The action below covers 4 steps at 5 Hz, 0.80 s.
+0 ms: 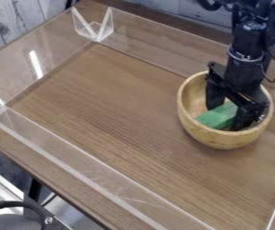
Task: Remove the green block from inside the brown bowl and put it on the table
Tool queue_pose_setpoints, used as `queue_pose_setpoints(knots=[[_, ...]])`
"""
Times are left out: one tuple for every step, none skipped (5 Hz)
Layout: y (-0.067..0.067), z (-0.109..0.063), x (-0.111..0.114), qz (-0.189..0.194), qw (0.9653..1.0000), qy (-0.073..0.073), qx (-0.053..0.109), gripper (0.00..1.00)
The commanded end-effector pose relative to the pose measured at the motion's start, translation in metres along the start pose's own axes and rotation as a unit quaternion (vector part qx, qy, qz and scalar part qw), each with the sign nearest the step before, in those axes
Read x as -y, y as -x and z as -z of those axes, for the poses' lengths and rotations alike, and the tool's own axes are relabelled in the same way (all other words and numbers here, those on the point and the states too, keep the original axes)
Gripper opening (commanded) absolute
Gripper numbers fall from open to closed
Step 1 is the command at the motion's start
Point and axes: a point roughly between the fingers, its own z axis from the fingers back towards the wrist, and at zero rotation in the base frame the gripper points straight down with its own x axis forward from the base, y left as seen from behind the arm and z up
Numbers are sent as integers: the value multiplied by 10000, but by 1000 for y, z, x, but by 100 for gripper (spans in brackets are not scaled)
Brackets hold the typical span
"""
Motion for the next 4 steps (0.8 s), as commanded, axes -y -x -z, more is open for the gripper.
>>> queue_pose_setpoints(knots=[[-7,-6,-4,-4,9997,-25,251,100],[-6,-8,-4,-14,9994,-14,334,100],[-4,-16,-5,-35,9990,-3,453,100],[-2,-26,-4,-73,9982,13,593,100]])
